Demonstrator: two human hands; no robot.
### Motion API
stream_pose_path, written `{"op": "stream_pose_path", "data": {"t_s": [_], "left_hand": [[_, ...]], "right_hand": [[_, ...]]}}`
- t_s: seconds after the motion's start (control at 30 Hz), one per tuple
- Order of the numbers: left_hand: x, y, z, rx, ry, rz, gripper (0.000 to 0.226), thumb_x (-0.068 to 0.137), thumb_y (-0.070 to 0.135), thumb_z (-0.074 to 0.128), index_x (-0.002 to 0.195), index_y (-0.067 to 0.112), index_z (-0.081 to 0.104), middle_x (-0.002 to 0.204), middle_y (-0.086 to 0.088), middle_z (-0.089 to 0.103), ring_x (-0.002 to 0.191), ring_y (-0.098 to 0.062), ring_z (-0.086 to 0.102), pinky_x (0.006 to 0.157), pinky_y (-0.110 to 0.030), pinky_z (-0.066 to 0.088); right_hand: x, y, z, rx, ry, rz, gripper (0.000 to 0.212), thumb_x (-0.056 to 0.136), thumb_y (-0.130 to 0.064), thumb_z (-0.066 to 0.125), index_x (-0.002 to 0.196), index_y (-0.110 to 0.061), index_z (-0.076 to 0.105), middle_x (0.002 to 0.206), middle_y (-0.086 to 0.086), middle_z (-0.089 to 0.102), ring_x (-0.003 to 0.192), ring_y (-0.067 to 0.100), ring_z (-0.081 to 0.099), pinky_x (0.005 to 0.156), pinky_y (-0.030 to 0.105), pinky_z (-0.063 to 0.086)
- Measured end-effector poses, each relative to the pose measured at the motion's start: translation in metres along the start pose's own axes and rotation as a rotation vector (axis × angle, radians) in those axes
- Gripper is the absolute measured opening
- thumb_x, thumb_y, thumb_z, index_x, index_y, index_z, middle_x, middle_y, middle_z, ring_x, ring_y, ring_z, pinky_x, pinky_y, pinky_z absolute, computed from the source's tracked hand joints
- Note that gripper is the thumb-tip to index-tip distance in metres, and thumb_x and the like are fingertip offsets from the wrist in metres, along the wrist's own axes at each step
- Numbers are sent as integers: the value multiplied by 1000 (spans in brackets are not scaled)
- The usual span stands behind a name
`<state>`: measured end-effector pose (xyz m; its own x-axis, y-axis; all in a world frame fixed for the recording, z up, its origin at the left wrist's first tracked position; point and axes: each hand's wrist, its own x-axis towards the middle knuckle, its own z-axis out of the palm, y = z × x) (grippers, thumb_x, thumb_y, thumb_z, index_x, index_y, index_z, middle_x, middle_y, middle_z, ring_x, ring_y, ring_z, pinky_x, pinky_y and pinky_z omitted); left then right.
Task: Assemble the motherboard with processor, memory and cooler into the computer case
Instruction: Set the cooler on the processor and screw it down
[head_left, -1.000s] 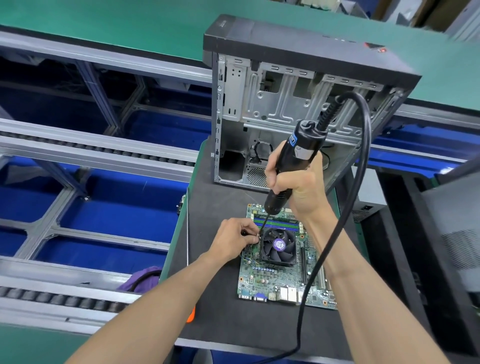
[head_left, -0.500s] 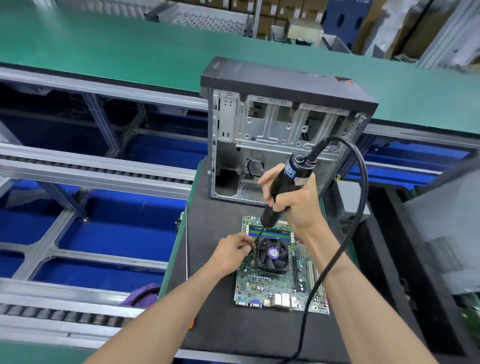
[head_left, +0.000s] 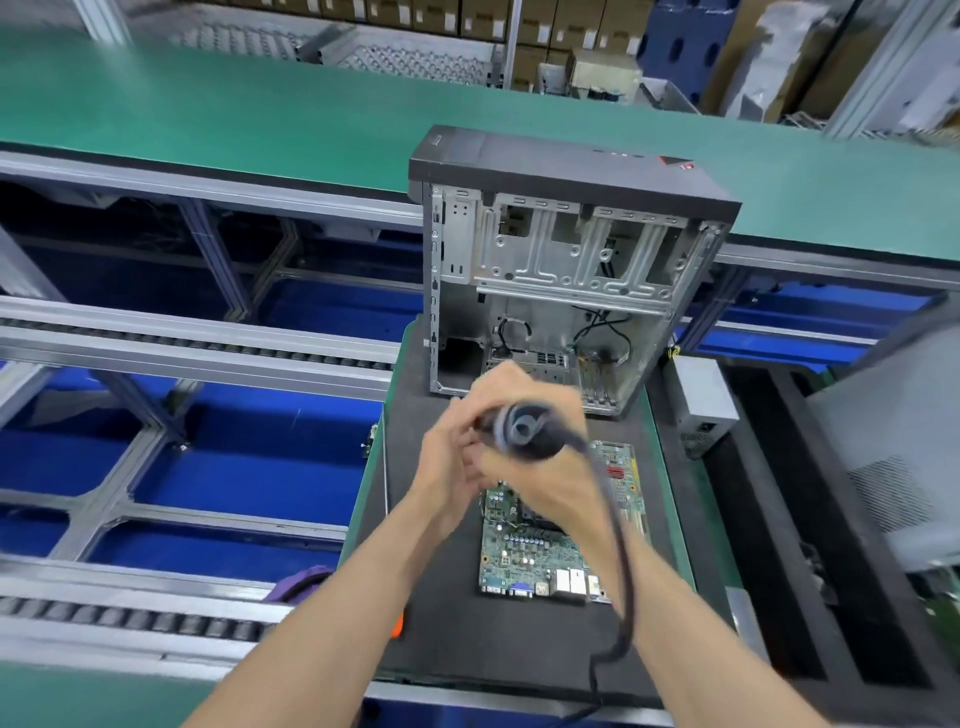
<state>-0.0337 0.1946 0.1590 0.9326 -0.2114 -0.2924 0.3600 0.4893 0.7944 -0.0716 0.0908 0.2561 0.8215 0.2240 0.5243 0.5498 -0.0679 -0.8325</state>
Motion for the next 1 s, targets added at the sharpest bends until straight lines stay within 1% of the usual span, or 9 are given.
{"op": "stream_pose_path", "data": {"t_s": [0.13,0.23,0.37,0.43,0.53,0.6,0.73,0.9,1.0], "left_hand": [[-11,22,-21,40,-229,-149,26,89,17,52,82,16,77,85,-4,70,79,-15,68,69,-27,55],[1,21,-40,35,7,-363,25,102,26,47,92,10,64,86,-11,56,80,-24,55,77,-37,44],[16,18,-57,405,216,-285,23,107,25,42,108,10,60,86,-9,54,72,-22,52,56,-30,44],[22,13,-67,588,209,-279,28,108,26,40,118,4,54,87,-11,54,71,-24,53,50,-30,42],[30,6,-77,886,192,-268,34,108,35,38,120,4,47,90,-11,54,68,-24,57,48,-32,47],[33,1,-81,1074,187,-257,34,107,40,35,116,9,44,91,-9,53,63,-24,57,49,-32,50],[40,-9,-85,1337,166,-247,32,106,41,34,110,11,42,94,-9,58,52,-24,60,52,-32,52],[48,-22,-90,1716,202,-207,39,103,44,45,111,6,50,113,-19,63,96,-37,65,74,-38,49],[52,-18,-90,1907,207,-110,43,93,51,62,90,10,49,95,-11,62,87,-31,63,66,-34,46]], "right_hand": [[-36,38,23,-286,-104,-76,36,65,13,83,91,-12,79,111,-7,66,113,18,52,95,34,44],[-68,71,25,-529,-154,-82,37,78,-15,85,108,-34,74,134,-8,51,126,20,38,108,30,33],[-94,92,28,-514,-313,298,43,95,-40,71,122,-65,50,130,-23,40,128,13,45,109,40,45],[-102,97,28,-521,-415,380,35,99,-45,62,131,-54,52,132,-21,45,120,17,57,103,39,50],[-113,109,32,-584,-444,400,52,97,4,46,134,-25,66,146,-3,40,103,11,57,96,19,44],[-113,113,41,-561,-381,500,53,90,7,46,125,-23,72,142,-2,43,90,-5,51,86,8,37],[-112,124,68,-588,-267,623,31,91,-11,60,119,-22,71,123,-1,52,100,15,58,95,26,43],[-107,140,80,-701,-301,704,33,92,-16,63,126,-15,63,121,6,57,110,29,59,93,37,47],[-106,145,78,-757,-341,674,30,95,-15,61,125,-11,64,120,10,54,109,33,58,91,38,48]]}}
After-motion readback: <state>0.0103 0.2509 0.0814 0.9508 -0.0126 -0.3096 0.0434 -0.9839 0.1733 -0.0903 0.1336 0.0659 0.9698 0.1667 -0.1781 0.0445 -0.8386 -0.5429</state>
